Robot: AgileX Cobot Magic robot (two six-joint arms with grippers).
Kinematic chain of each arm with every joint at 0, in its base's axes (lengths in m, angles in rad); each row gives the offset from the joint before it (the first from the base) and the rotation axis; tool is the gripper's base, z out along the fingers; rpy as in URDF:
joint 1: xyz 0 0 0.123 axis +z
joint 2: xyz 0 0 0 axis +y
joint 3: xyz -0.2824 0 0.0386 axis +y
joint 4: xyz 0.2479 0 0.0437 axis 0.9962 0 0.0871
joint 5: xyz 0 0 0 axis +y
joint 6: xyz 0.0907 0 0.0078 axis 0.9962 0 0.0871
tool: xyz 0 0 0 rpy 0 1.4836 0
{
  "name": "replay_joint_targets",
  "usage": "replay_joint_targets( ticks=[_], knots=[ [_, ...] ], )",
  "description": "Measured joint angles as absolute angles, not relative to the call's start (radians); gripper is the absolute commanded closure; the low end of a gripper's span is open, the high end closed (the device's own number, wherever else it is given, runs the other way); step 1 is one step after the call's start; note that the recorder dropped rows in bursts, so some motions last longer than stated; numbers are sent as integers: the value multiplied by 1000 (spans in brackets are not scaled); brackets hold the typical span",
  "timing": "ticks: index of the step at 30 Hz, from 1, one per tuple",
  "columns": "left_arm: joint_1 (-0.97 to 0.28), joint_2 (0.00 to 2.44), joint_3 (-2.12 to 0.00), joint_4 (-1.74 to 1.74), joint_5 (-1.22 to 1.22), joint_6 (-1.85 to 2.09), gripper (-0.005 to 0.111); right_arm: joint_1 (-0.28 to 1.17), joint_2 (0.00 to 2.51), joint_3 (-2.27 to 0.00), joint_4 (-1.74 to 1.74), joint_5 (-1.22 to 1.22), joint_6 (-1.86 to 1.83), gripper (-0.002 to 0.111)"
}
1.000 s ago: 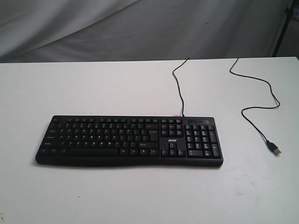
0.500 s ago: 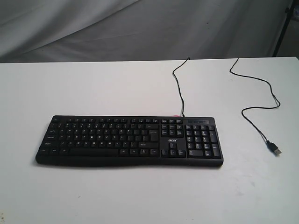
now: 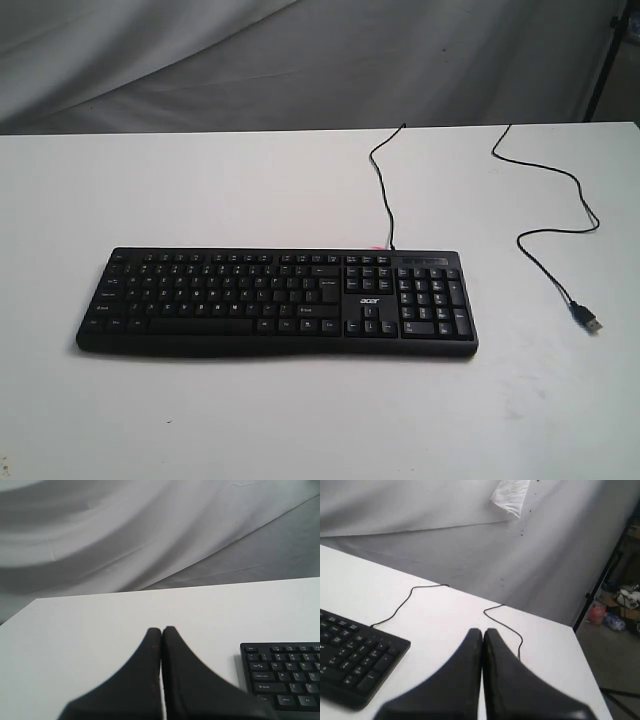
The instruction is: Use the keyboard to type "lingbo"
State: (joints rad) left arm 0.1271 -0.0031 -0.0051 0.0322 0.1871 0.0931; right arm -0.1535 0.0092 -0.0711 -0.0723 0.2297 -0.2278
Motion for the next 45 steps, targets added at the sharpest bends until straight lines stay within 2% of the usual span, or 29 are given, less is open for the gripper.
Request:
replay_joint_targets(
  ticks=[8, 45],
  knots=[
    [127, -3, -5, 32, 187, 93, 106, -153, 9, -4, -79, 223, -170, 108],
    [127, -3, -5, 32, 187, 93, 106, -153, 9, -4, -46, 223, -154, 108]
  ],
)
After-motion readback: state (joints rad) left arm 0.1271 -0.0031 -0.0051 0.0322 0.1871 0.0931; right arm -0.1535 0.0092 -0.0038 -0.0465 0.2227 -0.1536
